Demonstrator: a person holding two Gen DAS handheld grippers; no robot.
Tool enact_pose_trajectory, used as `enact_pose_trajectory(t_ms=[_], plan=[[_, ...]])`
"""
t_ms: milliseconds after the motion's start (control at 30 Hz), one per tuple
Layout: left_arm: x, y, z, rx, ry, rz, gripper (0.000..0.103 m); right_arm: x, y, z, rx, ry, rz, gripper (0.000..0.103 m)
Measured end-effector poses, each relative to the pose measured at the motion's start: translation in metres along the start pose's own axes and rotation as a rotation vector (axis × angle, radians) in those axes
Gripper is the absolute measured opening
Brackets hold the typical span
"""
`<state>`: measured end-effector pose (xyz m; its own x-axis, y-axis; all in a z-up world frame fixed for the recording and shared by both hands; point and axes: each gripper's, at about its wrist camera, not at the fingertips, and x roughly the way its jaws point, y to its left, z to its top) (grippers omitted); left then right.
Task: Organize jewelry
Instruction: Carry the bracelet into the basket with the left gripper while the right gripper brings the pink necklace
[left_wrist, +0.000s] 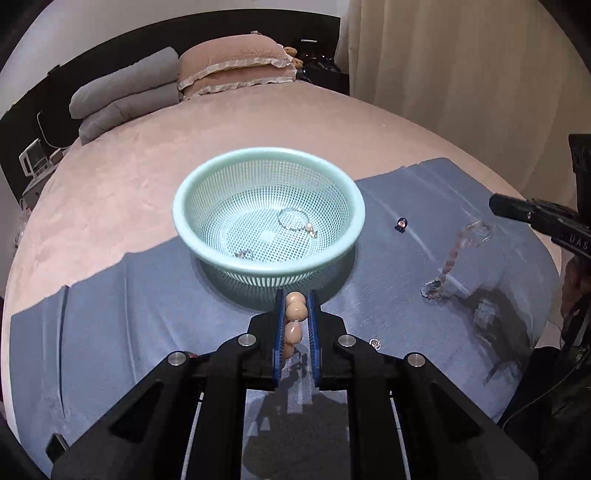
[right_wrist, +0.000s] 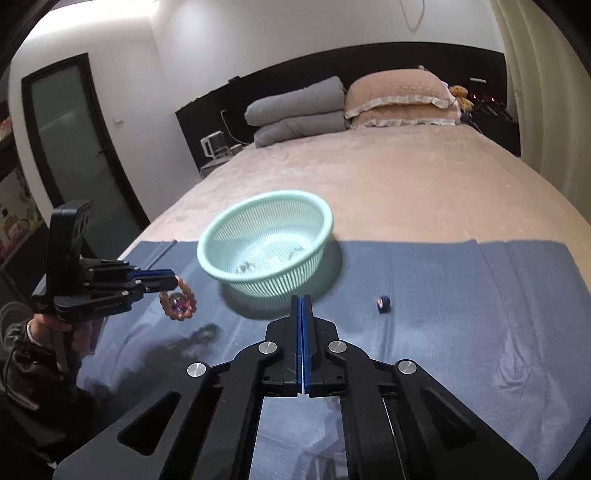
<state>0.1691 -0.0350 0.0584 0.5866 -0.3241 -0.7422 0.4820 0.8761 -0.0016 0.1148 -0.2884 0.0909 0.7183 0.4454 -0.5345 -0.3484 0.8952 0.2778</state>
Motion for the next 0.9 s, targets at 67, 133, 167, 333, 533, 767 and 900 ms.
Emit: enact_pose_trajectory(t_ms=[67, 133, 167, 333, 533, 767, 900], plan=[[-0.009, 0.000, 0.012, 0.017, -0.022, 0.016, 0.012, -0.006, 0.009, 0.020, -0.032, -0.030, -0.012, 0.001], [-0.019, 0.001, 0.021, 0.023, -0.042, 0.023, 0.012, -0.010, 0.015, 0.035, -0.067, -0.045, -0.024, 0.001], [-0.023, 0.001, 0.026, 0.025, -0.056, 0.028, 0.012, -0.010, 0.018, 0.039, -0.078, -0.045, -0.019, 0.001], [-0.032, 0.001, 0.040, 0.029, -0.078, 0.018, 0.012, 0.013, 0.017, 0.024, -0.113, 0.047, -0.070, 0.005], [-0.037, -0.001, 0.045, 0.021, -0.085, 0.032, 0.012, 0.063, -0.006, -0.037, -0.109, 0.212, -0.168, 0.075], [-0.042, 0.002, 0.049, -0.001, -0.092, 0.028, 0.012, 0.097, -0.042, -0.088, 0.000, 0.305, -0.243, 0.049], [-0.041, 0.001, 0.053, -0.003, -0.084, 0.034, 0.012, 0.101, -0.051, -0.095, 0.052, 0.309, -0.203, 0.000]])
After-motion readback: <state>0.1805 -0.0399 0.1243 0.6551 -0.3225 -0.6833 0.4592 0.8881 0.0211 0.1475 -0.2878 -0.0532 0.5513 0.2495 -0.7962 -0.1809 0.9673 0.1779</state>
